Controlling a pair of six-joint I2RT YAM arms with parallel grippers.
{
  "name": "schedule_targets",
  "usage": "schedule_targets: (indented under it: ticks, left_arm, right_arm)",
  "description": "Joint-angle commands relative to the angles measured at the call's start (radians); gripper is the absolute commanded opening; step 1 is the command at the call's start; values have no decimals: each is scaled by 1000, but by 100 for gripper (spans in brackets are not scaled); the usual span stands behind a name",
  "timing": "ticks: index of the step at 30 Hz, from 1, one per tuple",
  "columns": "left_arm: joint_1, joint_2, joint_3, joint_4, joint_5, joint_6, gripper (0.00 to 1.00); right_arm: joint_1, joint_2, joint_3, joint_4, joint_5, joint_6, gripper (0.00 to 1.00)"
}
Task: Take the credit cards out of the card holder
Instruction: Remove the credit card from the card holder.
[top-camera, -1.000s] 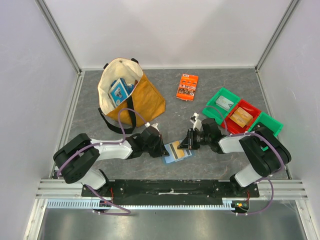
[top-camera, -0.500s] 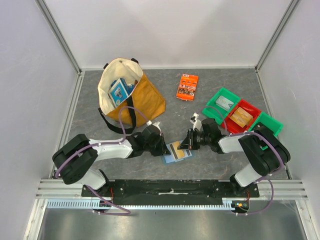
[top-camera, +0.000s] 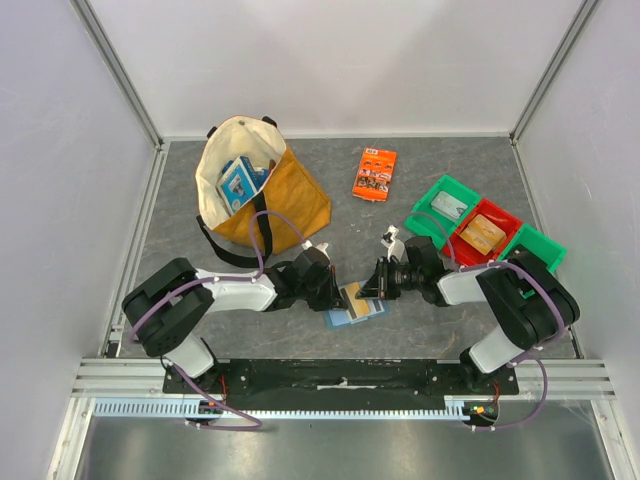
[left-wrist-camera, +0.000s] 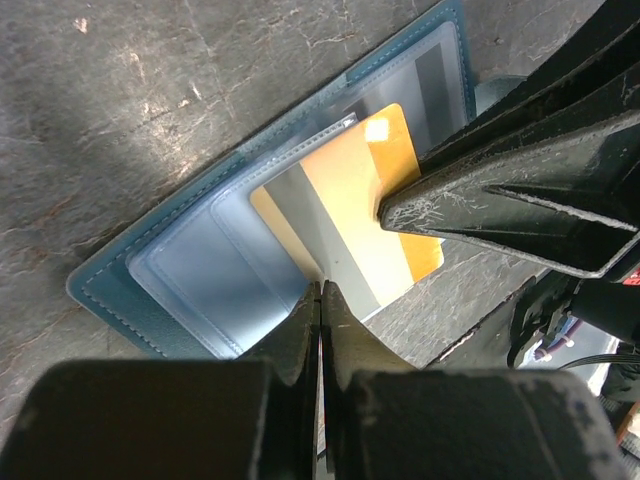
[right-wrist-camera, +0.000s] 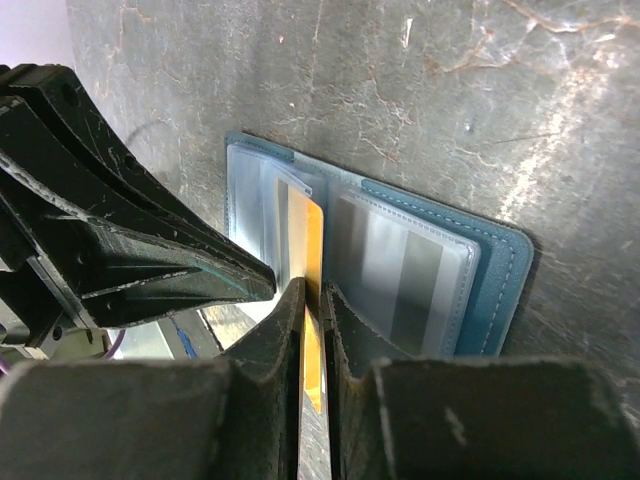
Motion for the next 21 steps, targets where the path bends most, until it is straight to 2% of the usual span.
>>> schedule_targets:
  ticks: [1,12,21]
  left_arm:
    - [-3,20,-25,-38,-10,-6,2]
    - [-3,17,-31,-48,-19,-4,2]
    - [-3,22,-28,-48,-13,-4,2]
  right_arm:
    - [-34,6,-16,23,-10,-21,16]
    - [-77,0,-42,74,-61,11,21]
    - [-85,14,-49,91,-76,8,19]
